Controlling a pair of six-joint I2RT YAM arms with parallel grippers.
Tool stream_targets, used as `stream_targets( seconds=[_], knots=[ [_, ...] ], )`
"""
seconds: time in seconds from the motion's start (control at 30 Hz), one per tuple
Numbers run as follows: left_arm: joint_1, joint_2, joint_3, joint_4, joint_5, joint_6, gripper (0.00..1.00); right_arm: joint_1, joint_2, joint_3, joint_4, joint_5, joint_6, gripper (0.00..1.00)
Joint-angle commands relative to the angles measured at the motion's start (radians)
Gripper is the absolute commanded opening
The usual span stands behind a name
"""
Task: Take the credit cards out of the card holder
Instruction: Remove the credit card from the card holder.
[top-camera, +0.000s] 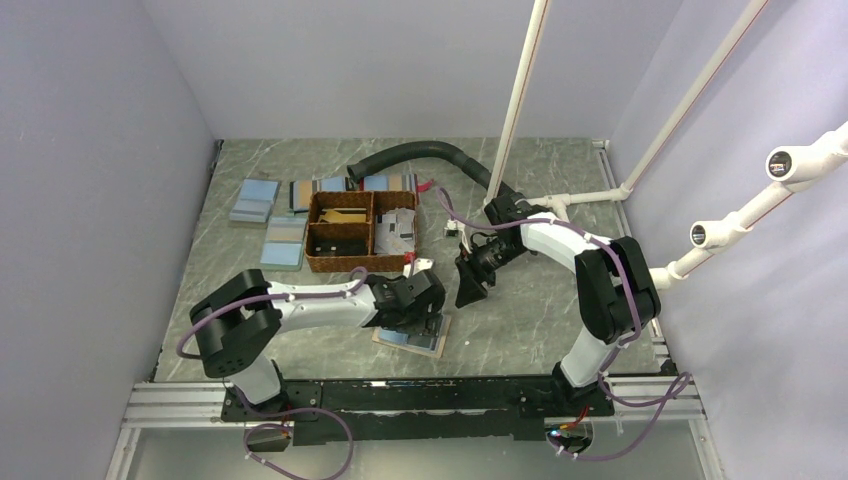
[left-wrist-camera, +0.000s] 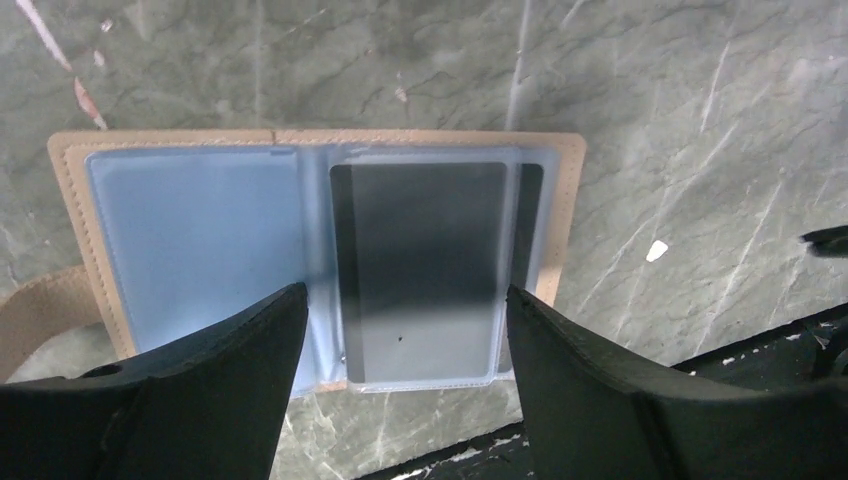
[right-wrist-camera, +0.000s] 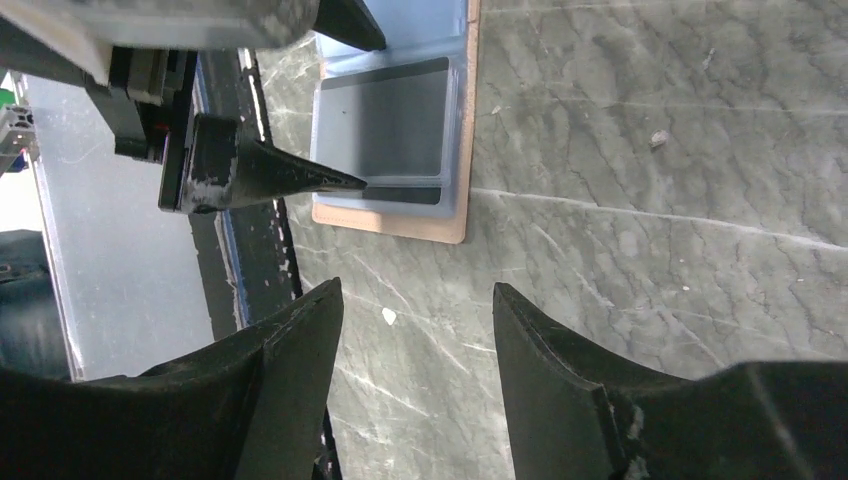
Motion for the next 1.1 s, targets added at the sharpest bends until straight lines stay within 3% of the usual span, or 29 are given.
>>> stream_targets(
  seconds=[0.0, 0.37, 0.5, 0.6, 0.93, 1.07],
  knots=[
    [-0.001, 0.042, 0.066, -0.013, -0.029, 0.019, 0.76, -0.002, -0.026, 0.007, 0.024, -0.045, -0.001, 0.59],
    [0.000, 0.084, 0.057, -0.042, 0.002, -0.002, 0.61, -0.006, -0.028, 0.003, 0.018, -0.052, -0.011, 0.59],
    [0.004, 0.098, 0.047, -0.058, 0.011, -0.006, 0.47, -0.006, -0.031, 0.003, 0.009, -0.062, -0.021, 0.59],
    [0.026, 0.067, 0.028, -0.067, 0.015, -0.027, 0.32, -0.006, -0.037, -0.006, 0.013, -0.066, -0.017, 0.58],
    [0.172, -0.178, -0.203, 0.162, 0.171, -0.117, 0.10, 0.054, -0.039, -0.038, 0.044, -0.083, 0.008, 0.58],
    [0.217, -0.233, -0.273, 0.247, 0.235, -0.133, 0.07, 0.109, -0.018, -0.025, 0.040, -0.088, 0.020, 0.59]
  ],
)
